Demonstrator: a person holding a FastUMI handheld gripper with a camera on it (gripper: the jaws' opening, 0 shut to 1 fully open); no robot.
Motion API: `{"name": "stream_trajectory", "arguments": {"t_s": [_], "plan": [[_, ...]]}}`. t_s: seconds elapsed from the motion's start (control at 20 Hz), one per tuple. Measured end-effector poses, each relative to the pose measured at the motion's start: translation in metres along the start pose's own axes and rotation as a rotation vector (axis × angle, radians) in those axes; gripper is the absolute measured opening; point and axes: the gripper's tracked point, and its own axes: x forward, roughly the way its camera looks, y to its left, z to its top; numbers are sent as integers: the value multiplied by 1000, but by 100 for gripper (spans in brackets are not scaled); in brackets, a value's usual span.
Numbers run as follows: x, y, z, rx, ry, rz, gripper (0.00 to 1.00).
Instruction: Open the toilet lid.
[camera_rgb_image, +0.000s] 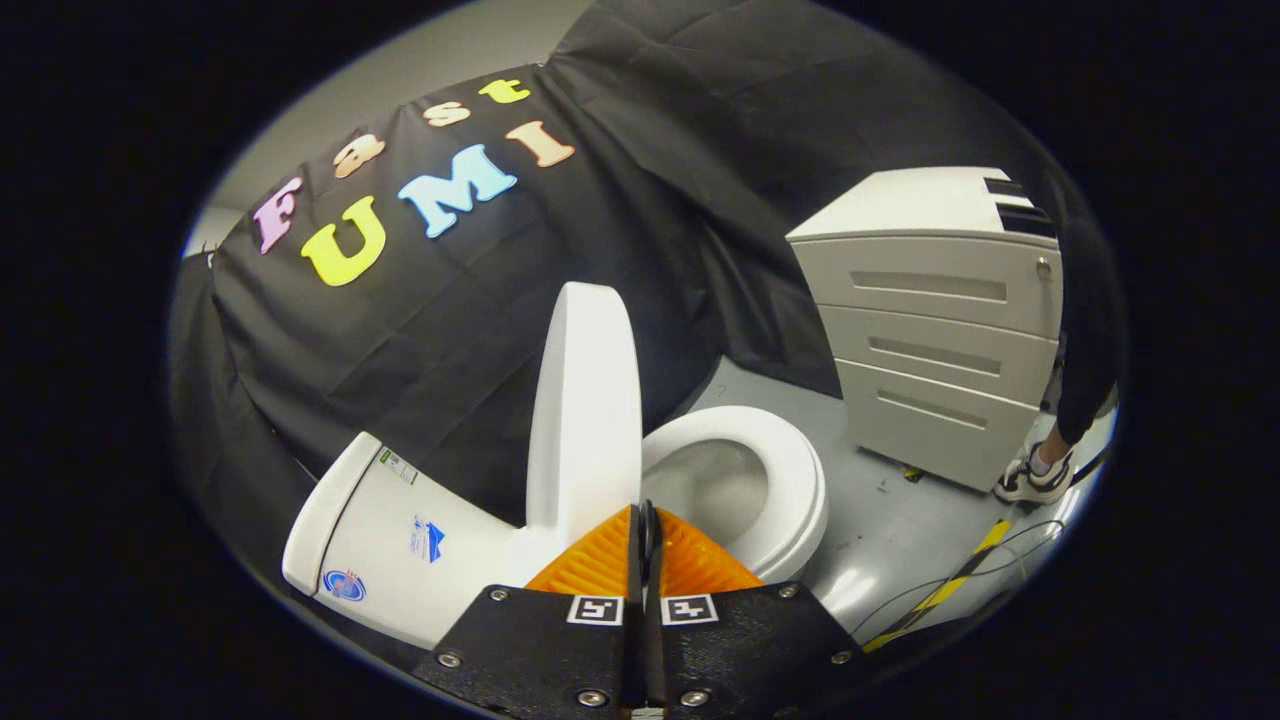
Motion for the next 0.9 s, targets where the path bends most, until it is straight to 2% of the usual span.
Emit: {"name": "stream_trajectory", "arguments": {"t_s": [0.4, 0.6, 0.75, 0.9], "plan": [[-16, 41, 6, -94, -38, 50, 0], [-27, 68, 8, -204, -69, 69, 0], [-34, 89, 5, -299, -98, 115, 0], [-40, 107, 3, -336, -108, 158, 0]]}}
